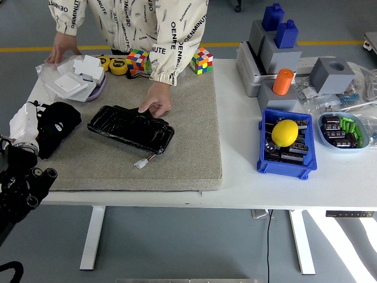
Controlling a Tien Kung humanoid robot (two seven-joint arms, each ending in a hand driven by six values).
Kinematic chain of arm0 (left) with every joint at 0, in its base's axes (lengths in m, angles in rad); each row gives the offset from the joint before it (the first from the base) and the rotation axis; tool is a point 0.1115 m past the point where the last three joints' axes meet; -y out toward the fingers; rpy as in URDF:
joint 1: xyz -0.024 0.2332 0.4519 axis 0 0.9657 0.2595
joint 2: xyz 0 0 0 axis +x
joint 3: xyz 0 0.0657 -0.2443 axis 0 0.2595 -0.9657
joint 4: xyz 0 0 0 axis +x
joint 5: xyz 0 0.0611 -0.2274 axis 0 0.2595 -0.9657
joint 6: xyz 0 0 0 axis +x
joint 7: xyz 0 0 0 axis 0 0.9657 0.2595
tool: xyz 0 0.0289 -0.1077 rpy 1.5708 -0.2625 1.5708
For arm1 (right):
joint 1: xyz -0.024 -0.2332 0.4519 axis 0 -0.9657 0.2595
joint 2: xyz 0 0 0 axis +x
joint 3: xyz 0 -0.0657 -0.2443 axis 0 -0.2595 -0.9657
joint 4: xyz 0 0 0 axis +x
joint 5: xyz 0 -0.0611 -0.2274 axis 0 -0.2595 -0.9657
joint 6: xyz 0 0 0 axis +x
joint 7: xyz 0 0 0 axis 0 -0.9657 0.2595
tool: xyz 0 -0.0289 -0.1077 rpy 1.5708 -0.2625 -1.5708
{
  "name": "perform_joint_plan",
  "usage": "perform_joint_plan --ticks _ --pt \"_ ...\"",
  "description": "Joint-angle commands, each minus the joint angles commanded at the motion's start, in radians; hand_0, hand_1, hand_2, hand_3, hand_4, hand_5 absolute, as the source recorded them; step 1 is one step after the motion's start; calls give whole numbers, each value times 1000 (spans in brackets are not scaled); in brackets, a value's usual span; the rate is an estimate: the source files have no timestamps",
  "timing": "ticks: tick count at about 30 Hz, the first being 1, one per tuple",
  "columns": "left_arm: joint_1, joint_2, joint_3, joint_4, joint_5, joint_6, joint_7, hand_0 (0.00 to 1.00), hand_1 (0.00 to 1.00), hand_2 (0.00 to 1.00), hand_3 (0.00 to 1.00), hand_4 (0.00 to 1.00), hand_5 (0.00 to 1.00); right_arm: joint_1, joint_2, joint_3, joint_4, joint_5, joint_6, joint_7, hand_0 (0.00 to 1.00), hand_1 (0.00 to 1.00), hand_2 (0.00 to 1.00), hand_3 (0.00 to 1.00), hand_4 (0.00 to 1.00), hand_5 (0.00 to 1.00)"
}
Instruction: Pick the rag up,wipe the panel,place it on the desk
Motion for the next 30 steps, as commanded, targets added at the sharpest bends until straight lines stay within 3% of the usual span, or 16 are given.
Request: perform_joint_plan --ticks 3,4,9,10,15,16,21,22,26,30 --pt "4 0 -12 -7 18 -6 12 526 694 713 755 979 141 -1 1 1 0 -1 0 0 540 557 490 522 882 347" --pt "6 0 -16 -12 21 -7 15 714 870 921 930 998 240 -1 2 1 0 -1 0 0 539 557 490 521 882 347" --pt "28 9 -36 -86 0 -47 47 714 870 921 930 998 240 -3 2 3 0 -3 1 0 539 557 490 521 882 347" --pt "37 12 -38 -113 -19 -63 58 802 966 998 998 998 367 -3 1 5 0 -4 1 0 542 558 489 521 883 348" --pt "89 20 -70 -248 -136 -103 54 802 966 998 998 998 367 -2 1 5 1 -3 1 0 542 558 489 521 883 348" --pt "100 20 -80 -277 -172 -99 38 697 865 926 940 998 314 -2 1 5 1 -3 1 0 539 558 490 522 883 348" --pt "137 2 -146 -371 -374 -1 -149 697 865 926 940 998 314 -3 3 12 -2 -13 1 0 539 558 490 522 883 348" --pt "139 -2 -160 -378 -416 6 -192 571 712 743 768 998 285 -3 3 16 -3 -16 1 0 539 557 490 522 883 348" --pt "153 -20 -236 -409 -500 25 -336 571 712 743 768 998 285 3 3 34 -10 -35 0 0 539 557 490 522 883 348" --pt "163 -29 -298 -429 -525 29 -389 531 665 695 735 951 267 8 2 58 -16 -56 -1 1 539 556 490 522 883 348"
